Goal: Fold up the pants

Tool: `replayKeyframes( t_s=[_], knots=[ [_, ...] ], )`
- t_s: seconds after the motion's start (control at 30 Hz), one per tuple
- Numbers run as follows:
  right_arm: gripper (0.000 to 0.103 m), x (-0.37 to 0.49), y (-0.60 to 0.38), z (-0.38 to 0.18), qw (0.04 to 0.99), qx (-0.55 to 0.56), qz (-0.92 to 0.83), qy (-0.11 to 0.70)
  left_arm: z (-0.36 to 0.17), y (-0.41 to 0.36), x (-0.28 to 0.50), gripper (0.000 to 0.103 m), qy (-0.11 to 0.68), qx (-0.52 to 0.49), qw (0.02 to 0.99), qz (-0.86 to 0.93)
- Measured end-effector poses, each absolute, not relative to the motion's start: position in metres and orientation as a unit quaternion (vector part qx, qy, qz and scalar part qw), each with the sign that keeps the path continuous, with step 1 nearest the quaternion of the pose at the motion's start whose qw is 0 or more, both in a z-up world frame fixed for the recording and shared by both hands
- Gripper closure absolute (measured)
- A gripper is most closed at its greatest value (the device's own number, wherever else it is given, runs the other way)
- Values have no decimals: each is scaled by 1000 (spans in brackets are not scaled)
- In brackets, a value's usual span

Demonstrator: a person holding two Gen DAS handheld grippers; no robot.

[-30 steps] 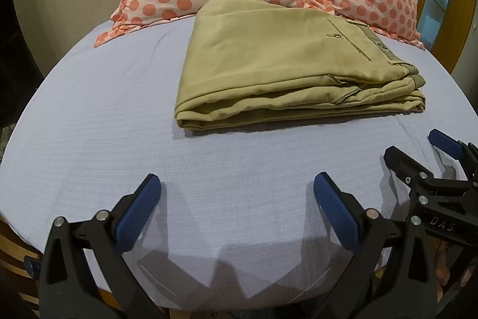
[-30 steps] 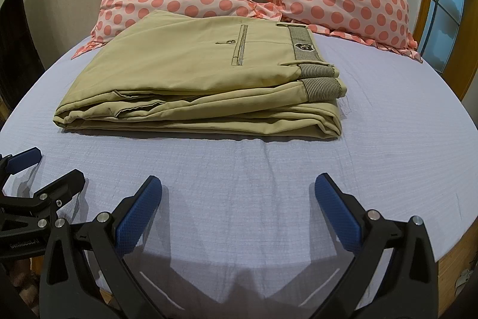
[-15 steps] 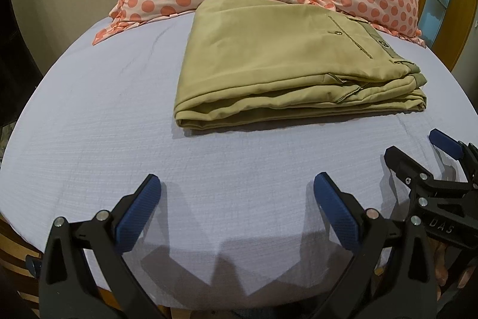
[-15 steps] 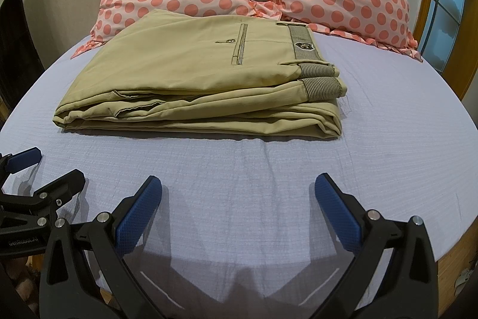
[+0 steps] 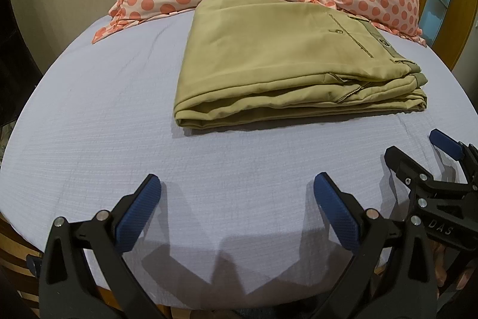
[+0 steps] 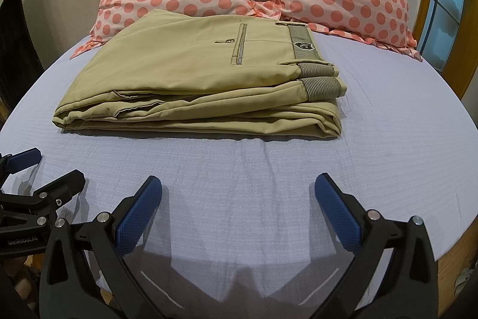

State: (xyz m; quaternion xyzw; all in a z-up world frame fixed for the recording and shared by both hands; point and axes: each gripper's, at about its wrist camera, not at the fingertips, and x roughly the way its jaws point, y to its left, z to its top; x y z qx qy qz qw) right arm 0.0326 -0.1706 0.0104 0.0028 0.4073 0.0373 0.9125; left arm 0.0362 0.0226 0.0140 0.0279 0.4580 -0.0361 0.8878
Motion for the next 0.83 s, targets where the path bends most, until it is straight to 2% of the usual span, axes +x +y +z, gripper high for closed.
replayKeyframes(
  t_s=[0.83],
  knots=[
    [1,32,-173,11,912,2,41,407,15,25,37,2,464,29,885,-39]
  ],
)
